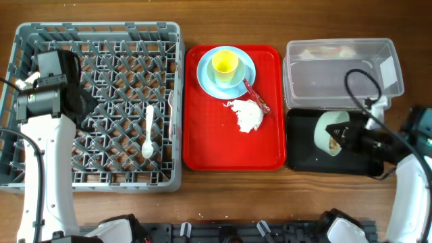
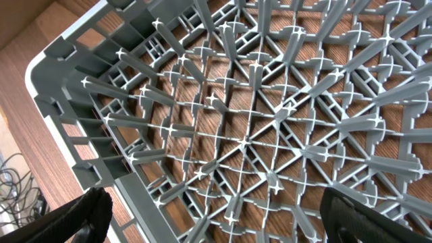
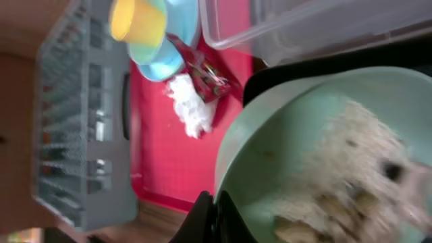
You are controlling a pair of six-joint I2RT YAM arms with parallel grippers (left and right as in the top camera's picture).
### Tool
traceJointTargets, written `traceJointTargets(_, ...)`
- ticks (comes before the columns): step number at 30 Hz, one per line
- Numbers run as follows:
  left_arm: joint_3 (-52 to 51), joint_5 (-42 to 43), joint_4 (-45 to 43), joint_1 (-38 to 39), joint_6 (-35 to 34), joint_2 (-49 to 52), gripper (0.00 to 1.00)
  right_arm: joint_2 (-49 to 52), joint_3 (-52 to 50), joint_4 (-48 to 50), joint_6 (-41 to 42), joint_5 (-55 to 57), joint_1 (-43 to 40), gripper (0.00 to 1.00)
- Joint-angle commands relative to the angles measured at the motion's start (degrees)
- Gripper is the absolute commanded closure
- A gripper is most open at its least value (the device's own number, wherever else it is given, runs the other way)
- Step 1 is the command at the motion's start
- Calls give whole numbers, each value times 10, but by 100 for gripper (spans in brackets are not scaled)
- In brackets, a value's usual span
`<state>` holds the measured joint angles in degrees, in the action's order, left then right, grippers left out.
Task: Sort waste into correct bins and load items into the dishwasher rack
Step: 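Tip the green bowl over the black tray to dump the rice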
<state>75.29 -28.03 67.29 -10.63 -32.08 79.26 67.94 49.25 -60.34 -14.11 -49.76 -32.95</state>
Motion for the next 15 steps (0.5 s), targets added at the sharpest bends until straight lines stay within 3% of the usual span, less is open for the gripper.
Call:
traceJointTargets(1, 3, -5, 0, -3, -6, -6, 0, 61, -25, 12, -102, -144, -44, 96)
traceJointTargets(7, 3, -5, 0, -3, -6, -6, 0, 202, -27, -6, -143, -295, -88, 96)
traceJointTargets(14, 3, -5, 0, -3, -5, -6, 0, 206, -27, -10, -77, -371, -111, 96)
traceJointTargets(15, 3, -5, 0, -3, -6, -6, 0, 206, -27, -48, -73, -357, -111, 96)
